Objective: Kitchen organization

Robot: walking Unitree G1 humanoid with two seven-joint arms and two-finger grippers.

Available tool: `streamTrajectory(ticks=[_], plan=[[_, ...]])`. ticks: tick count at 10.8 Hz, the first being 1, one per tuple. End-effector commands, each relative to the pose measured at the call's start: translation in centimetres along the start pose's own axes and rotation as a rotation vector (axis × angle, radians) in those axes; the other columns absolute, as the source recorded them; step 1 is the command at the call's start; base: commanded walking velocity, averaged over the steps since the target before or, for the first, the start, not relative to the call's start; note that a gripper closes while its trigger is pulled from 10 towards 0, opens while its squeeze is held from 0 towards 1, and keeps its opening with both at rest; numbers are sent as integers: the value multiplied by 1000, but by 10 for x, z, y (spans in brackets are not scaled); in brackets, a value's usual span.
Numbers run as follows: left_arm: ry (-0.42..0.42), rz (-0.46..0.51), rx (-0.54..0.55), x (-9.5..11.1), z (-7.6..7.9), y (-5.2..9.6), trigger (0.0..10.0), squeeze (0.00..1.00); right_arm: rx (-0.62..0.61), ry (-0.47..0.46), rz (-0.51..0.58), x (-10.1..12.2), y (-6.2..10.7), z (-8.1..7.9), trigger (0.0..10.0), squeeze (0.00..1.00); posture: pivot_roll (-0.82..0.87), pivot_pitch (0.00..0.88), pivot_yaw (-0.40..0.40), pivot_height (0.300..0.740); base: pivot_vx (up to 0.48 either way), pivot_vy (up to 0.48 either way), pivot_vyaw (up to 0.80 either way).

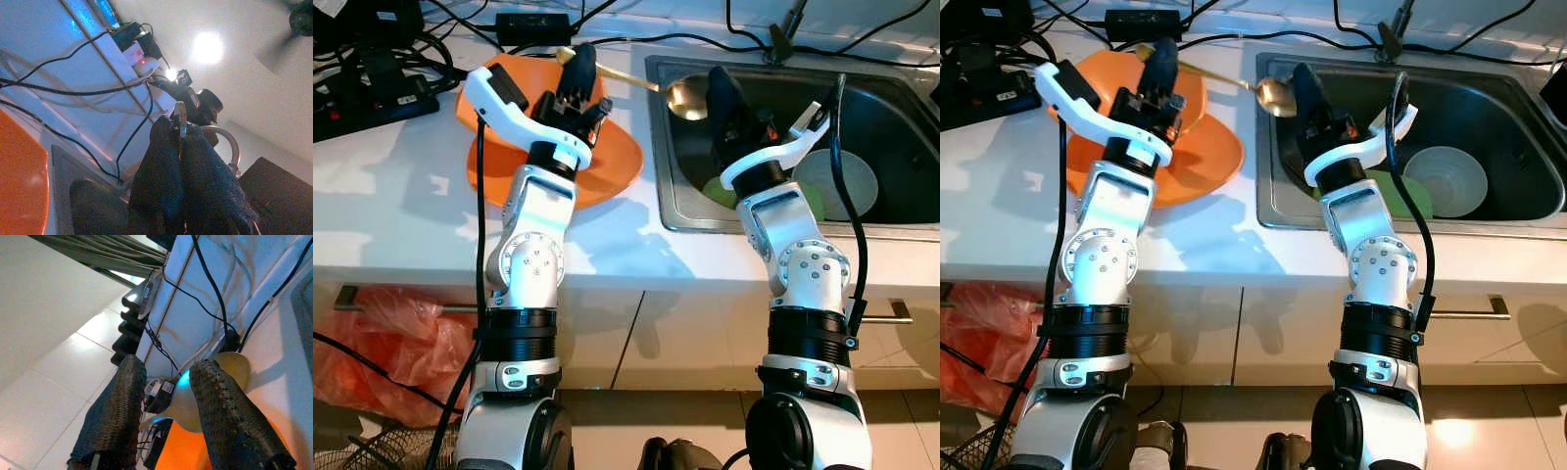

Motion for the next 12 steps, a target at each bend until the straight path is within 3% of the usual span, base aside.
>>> streamTrajectory(ticks=[1, 2, 3, 7, 9, 10, 12], plan=[[80, 6, -39, -14, 16, 1, 10000, 0, -35, -7, 2, -2, 6, 9, 10000, 0, 71, 149, -69, 723, 0, 0, 0], [78, -1, -34, -16, 15, 1, 10000, 0, -49, 2, 3, -2, 6, 12, 10000, 337, 71, 147, -70, 723, 0, 0, 0], [66, -4, -4, -17, 9, 3, 10000, 0, -54, 4, 10, -1, 6, 13, 10000, 1000, 70, 148, -71, 723, 0, 0, 0], [36, 15, 55, -12, -1, 5, 10000, 0, -73, 5, 18, 1, 7, 16, 10000, 1000, 74, 157, -77, 723, 0, 0, 0], [48, 44, 32, -7, 3, 5, 10000, 0, -88, 9, 20, 2, 8, 19, 10000, 1000, 75, 158, -77, 723, 0, 0, 0], [60, 58, 15, -4, 6, 4, 10000, 0, -97, 12, 16, 2, 8, 20, 10000, 0, 75, 158, -77, 723, 0, 0, 0], [62, 43, -7, -7, 10, 4, 10000, 0, -107, 14, 13, 1, 8, 22, 10000, 0, 76, 157, -79, 723, 0, 0, 0]])
Point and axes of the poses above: a point about 5 cm out from each wrist's last joint towards the gripper, its own y axis pointing back from the gripper into the wrist, its own x axis along the axis of the wrist's last joint, z = x × y, the point moved 1 cm from there along -y, pointing out of the wrist towards the gripper
